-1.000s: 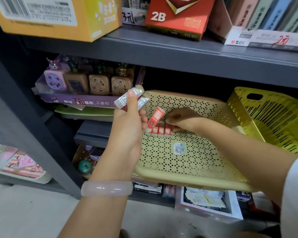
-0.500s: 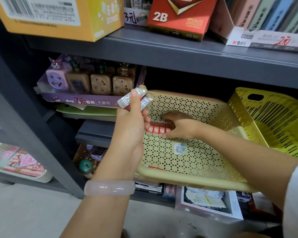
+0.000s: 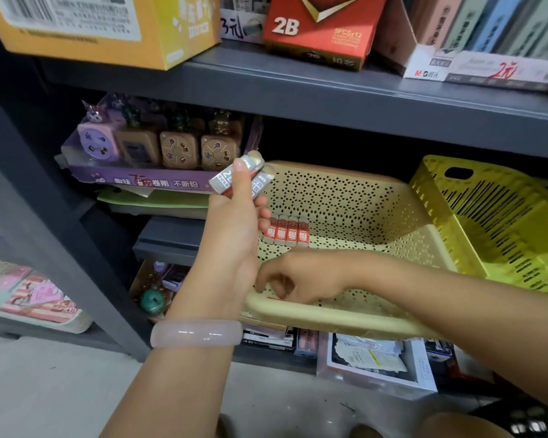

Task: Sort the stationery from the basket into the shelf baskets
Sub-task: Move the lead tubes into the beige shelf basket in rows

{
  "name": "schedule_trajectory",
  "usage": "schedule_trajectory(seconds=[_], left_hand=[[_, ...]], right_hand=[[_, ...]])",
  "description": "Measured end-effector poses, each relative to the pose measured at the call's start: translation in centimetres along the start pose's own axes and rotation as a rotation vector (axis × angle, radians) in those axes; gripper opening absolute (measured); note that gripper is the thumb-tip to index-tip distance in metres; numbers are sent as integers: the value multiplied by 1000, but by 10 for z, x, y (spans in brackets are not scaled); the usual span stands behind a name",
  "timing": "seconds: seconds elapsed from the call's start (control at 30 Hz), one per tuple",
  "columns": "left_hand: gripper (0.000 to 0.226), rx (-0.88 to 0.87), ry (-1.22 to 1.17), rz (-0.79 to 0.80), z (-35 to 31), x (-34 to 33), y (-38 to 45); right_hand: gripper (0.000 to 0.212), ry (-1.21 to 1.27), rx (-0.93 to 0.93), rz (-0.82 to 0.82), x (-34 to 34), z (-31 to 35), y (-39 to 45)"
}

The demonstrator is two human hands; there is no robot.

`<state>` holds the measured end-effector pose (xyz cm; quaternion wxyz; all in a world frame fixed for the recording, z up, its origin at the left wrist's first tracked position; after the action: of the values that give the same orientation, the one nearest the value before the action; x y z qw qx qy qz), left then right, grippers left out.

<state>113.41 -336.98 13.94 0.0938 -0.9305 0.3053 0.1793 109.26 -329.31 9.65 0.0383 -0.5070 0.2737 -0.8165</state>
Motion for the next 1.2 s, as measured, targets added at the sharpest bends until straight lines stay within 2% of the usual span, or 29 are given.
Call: schedule_trajectory(seconds=[0.07,0.13,0.2,0.33,0.37,0.47,0.67,0.73,0.8,0.87,0.9,0.97,1.03,1.07,1.2], left_hand=[[48,8,-7,1,-1,0,-1],[48,7,-20,7,-1,0,-1],[48,7,-23,14,-2,0,-2],[49,12,-13,14,-1,0,-2],[49,15,-9,12,0,0,-1],[49,17,-15,20,0,0,0],[50,19,-5,16,1,1,1],[50,19,-7,15,1,1,2],[51,20,-10,15,1,1,1],[52,18,-14,17,1,1,1],[51,16,-16,19,1,1,1],[51,12,-15,20,1,1,1],[49,9,-13,26,0,1,0],[49,8,-13,31,0,0,0],[49,-3,-3,35,0,0,-1]], right_hand=[[27,-125,35,-45,-5,4,4],[21,-102,21,-72,-3,2,6],[21,118,-76,-137,11,-14,4],[18,550,-443,-566,56,-77,-15],[21,651,-548,-617,58,-92,-17],[27,881,-750,-524,41,-110,-12],[30,354,-807,-477,46,-109,-6],[29,443,-806,-505,44,-109,-6],[32,668,-760,-509,39,-109,-4],[43,778,-687,-440,35,-106,-5],[51,749,-649,-388,35,-104,-5],[66,474,-575,-279,37,-98,-6],[72,170,-508,-259,37,-93,-2],[72,102,-487,-264,36,-92,1],[77,80,-478,-272,38,-89,3]])
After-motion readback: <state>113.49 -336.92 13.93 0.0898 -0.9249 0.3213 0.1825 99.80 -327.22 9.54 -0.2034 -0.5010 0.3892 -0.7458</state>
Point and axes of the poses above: each hand's wrist, its own y-axis towards the middle knuckle, its own x-axis out of the back of the hand, z = x × y, the point moved 6 cm from there along y, towards the middle knuckle, and after that the axes turned 10 degrees about -x, right-handed, at the moved point
